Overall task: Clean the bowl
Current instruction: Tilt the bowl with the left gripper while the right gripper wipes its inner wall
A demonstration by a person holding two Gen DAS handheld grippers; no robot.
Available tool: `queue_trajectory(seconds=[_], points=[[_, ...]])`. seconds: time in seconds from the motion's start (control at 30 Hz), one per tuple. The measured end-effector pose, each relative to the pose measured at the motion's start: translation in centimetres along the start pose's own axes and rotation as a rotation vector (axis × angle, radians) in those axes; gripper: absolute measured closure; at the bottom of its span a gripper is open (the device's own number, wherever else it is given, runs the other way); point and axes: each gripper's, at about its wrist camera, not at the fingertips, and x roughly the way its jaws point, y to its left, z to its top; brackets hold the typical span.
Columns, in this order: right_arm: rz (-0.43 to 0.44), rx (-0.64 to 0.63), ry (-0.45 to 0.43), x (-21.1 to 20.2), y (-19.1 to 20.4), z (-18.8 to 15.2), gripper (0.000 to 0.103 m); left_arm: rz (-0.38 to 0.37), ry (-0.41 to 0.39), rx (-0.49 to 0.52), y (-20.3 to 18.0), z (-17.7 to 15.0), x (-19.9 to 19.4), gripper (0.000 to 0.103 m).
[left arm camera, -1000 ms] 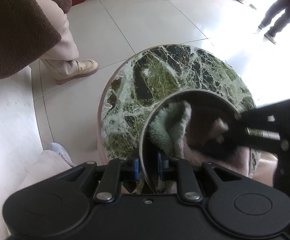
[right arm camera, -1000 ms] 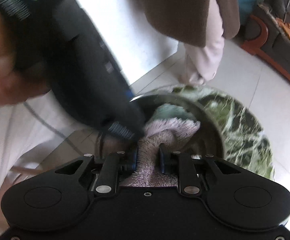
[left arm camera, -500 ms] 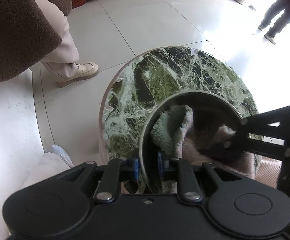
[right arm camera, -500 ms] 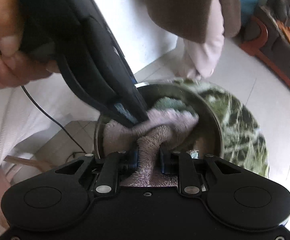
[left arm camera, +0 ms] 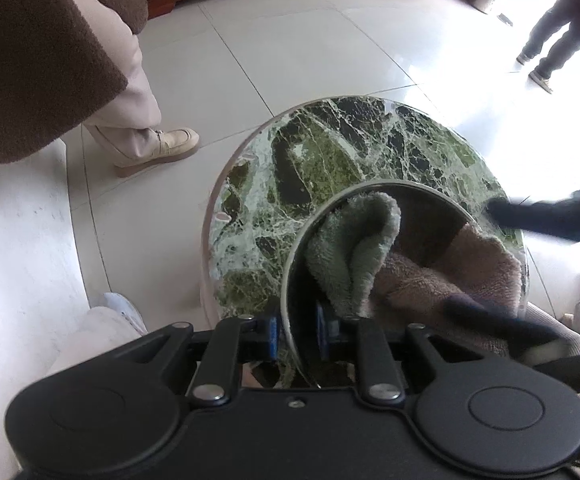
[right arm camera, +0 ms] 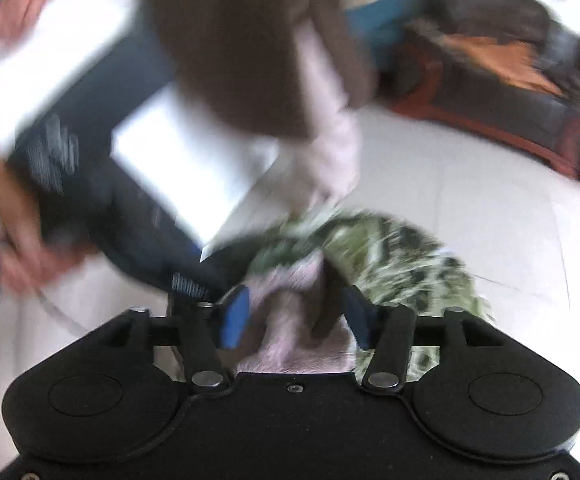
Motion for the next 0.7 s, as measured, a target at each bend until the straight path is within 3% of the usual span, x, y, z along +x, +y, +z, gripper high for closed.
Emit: queue_trajectory(seconds=[0.13, 0.23, 0.3, 0.33, 0.43, 0.7], points=[[0.002, 0.482, -0.009, -1.1, -3.9, -3.1, 0.041, 0.007, -0.012, -0.021, 0.3, 0.3, -0.2, 0.086], [0.03, 0.691, 0.049, 0.3, -5.0, -5.8, 0.041, 0.0, -0.01, -0.042, 0.5, 0.4, -0.1, 0.086], [0.09, 0.748, 0.074, 1.6, -4.9, -6.6, 0.044, -0.009, -0.012, -0.062, 0.6, 0.3, 0.0, 0.087], [0.111, 0.764, 0.088, 2.2, -4.9, -6.9, 0.046, -0.014, -0.012, -0.072, 0.6, 0.2, 0.0, 0.088], [0.134, 0.75, 0.143, 3.4, -4.6, -7.0, 0.07, -0.02, -0.013, -0.097, 0.8, -0.1, -0.1, 0.091], [0.084, 0.406, 0.173, 3.2, -5.5, -2.6, 0.086, -0.021, -0.012, -0.152, 0.8, -1.8, -0.7, 0.09]])
